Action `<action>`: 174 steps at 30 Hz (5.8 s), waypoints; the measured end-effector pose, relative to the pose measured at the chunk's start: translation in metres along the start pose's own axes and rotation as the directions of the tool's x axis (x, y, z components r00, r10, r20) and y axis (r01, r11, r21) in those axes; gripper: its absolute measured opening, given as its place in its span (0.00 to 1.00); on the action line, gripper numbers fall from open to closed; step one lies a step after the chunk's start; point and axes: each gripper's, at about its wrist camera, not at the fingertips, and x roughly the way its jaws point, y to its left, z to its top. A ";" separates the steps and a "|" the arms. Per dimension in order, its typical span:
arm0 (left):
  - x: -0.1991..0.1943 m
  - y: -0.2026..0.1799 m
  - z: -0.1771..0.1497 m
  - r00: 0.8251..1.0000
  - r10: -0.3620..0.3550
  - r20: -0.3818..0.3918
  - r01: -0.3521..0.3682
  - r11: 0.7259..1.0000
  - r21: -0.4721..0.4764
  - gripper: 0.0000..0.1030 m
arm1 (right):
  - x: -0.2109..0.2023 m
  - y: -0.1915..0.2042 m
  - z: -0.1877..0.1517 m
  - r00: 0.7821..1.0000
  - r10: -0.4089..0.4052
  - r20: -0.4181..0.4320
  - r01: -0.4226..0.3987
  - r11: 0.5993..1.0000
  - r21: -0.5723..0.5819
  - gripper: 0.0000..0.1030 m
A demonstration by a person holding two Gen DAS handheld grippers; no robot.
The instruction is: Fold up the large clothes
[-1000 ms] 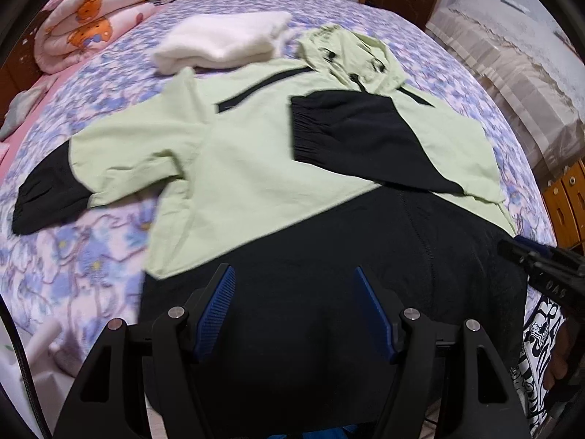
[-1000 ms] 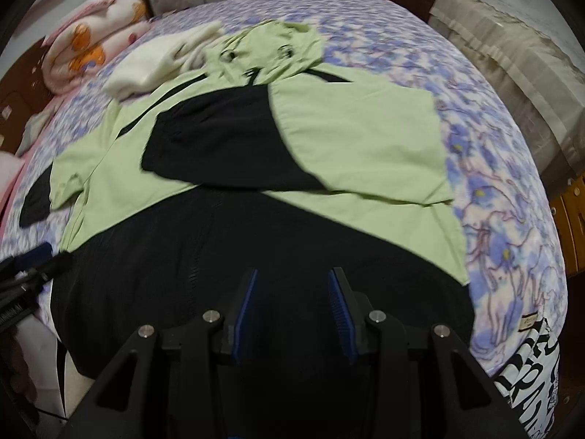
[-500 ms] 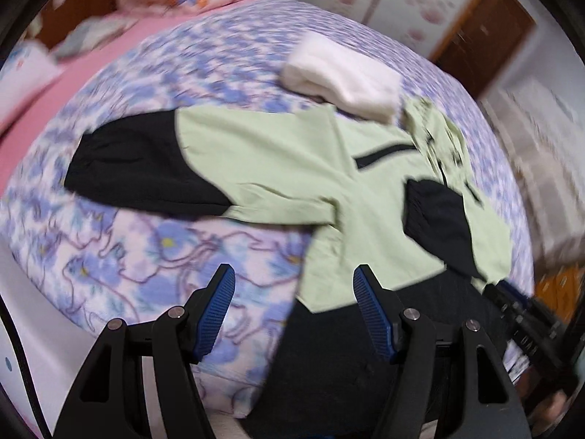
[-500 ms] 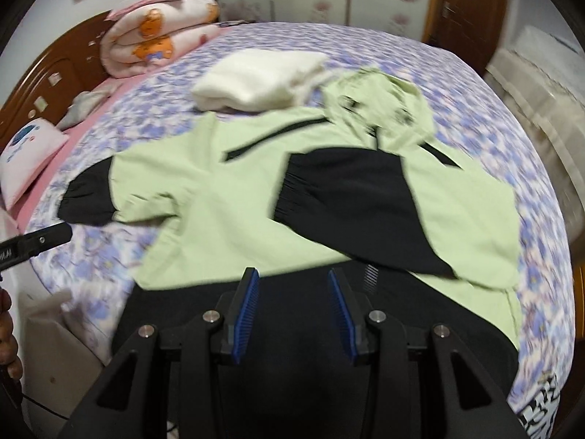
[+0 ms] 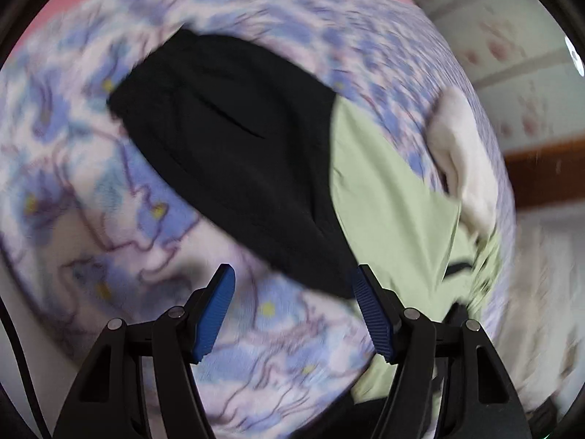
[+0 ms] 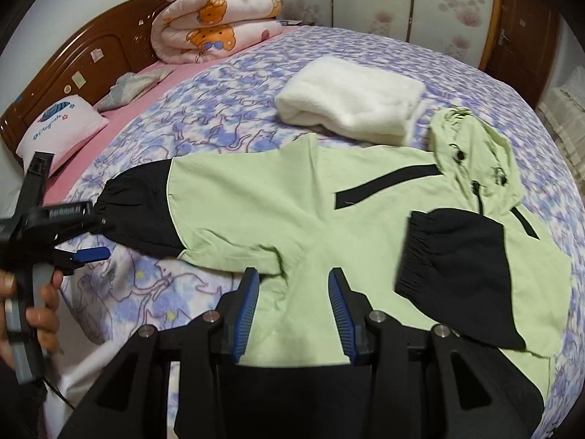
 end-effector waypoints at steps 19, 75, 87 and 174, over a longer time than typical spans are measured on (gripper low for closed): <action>0.046 0.022 0.061 0.994 0.104 0.034 -0.102 0.994 -0.046 0.04 | 0.058 -0.031 -0.030 0.991 0.029 -0.131 -0.010 0.989 0.146 0.38; 0.041 -0.160 -0.213 0.996 -0.054 0.065 0.000 0.773 0.635 0.66 | 0.001 -0.090 -0.074 0.994 0.076 0.073 -0.067 0.991 -0.118 0.50; 0.055 -0.117 -0.198 0.999 -0.017 0.032 -0.004 0.828 0.560 0.66 | 0.068 -0.037 -0.071 0.978 -0.195 0.077 0.205 0.820 -0.534 0.23; 0.173 -0.292 -0.224 0.991 0.081 0.109 -0.136 0.611 0.780 0.59 | 0.063 -0.257 -0.068 0.997 -0.050 -0.055 0.060 0.977 0.202 0.25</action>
